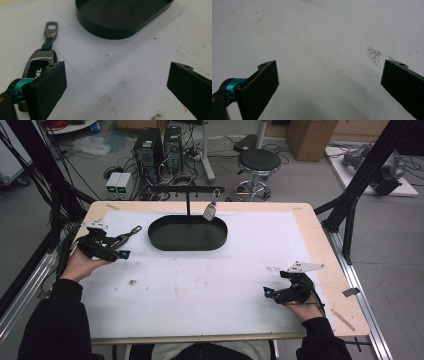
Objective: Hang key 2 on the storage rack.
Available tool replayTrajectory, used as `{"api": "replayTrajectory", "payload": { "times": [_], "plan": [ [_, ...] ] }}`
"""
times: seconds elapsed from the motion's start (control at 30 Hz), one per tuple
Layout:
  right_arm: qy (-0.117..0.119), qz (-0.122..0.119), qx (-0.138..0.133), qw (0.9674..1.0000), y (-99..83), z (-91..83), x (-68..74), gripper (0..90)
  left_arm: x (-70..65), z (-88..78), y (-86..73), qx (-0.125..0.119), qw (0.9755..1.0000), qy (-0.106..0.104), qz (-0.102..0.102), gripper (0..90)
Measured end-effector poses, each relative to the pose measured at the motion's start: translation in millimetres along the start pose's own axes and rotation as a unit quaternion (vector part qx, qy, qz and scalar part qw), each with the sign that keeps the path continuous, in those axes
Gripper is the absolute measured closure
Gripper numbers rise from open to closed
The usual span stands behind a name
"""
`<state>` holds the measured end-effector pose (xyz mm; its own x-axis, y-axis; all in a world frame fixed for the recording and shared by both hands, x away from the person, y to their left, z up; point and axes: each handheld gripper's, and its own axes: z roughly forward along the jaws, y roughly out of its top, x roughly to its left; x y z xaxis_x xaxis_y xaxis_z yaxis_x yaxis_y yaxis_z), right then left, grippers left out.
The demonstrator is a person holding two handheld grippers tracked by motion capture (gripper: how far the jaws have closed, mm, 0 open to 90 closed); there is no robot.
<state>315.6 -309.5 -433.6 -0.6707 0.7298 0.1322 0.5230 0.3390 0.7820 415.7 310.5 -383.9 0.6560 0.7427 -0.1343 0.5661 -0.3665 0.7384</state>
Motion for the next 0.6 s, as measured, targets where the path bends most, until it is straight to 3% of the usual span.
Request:
{"api": "replayTrajectory", "payload": {
  "times": [0.1, 0.3, 0.6],
  "plan": [
    [0.001, -0.003, -0.007, 1.0000, 1.0, 0.3, -0.1, 0.8, 6.9, 4.5, 9.2, 0.004, 0.9999, 0.008, 0.006, 3.2],
    [-0.003, -0.002, -0.011, 0.9999, 3.7, -1.6, 3.2, 0.8, 14.1, 15.4, 33.0, 0.049, 0.9973, 0.026, 0.048, 3.2],
    [-0.011, -0.009, -0.005, 0.9999, 1.1, -6.8, 7.3, 0.8, 32.7, 39.0, 46.8, 0.089, 0.9944, 0.033, 0.047, 3.2]
  ]
}}
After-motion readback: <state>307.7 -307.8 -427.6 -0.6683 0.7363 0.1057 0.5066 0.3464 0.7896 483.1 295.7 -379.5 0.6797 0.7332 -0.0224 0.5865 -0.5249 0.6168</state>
